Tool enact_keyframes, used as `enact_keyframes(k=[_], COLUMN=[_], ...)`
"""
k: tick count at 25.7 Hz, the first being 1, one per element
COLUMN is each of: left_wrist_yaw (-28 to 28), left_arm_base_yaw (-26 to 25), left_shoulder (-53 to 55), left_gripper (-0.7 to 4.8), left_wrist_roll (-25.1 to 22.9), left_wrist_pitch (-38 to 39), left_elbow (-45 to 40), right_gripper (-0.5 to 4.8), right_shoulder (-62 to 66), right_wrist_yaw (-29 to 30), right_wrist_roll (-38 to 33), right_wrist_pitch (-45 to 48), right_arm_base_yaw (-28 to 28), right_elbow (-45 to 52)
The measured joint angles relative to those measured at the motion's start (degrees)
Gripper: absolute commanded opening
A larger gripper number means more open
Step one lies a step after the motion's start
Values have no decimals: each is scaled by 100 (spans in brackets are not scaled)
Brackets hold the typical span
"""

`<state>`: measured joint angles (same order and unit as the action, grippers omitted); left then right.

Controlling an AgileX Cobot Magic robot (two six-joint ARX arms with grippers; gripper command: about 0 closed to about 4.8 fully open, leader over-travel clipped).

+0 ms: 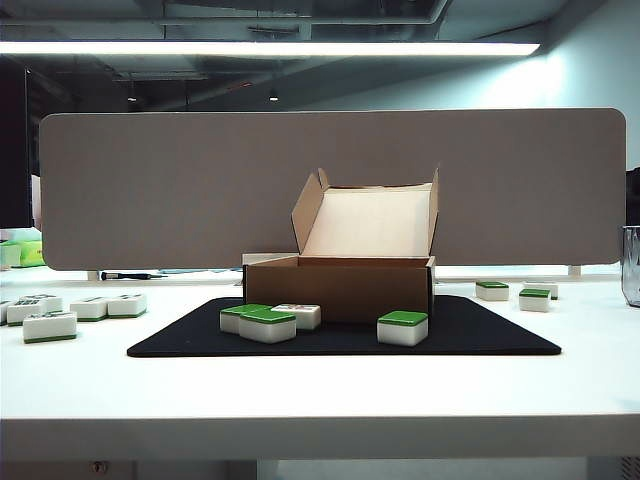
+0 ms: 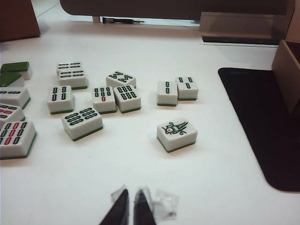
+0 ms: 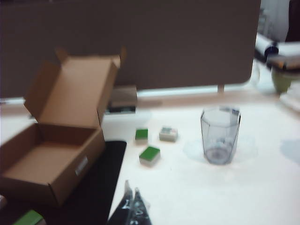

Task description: Pick up four mahjong tiles and put them into the paper box.

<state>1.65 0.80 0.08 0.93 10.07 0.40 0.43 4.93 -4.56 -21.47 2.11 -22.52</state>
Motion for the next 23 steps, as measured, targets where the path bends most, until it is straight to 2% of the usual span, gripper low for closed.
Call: enact_keyframes(k=[8, 14, 19, 22, 23], left_wrist_yaw=[2, 0, -2, -2, -2], left_arm_base_yaw=[0, 0, 0, 0, 0], left_shoulder=[0, 0, 0, 0, 0], left_gripper=[18, 18, 18, 18, 18], left_wrist_roll=[149, 151, 271, 785, 879], left_wrist_pitch=[0, 0, 0, 0, 0], left_elbow=[0, 0, 0, 0, 0], right_gripper=[-1, -1, -1, -1, -1], right_shoulder=[9, 22, 24, 26, 26], right_wrist_yaw=[313, 1207, 2422, 3897, 4100], right_wrist_roll=[-4, -7, -7, -9, -9], right_wrist_pitch=[-1574, -3003, -3849, -4179, -4188], right_arm_base_yaw=[0, 2, 2, 0, 0], right_elbow=[-1392, -2253, -2782, -3010, -3021])
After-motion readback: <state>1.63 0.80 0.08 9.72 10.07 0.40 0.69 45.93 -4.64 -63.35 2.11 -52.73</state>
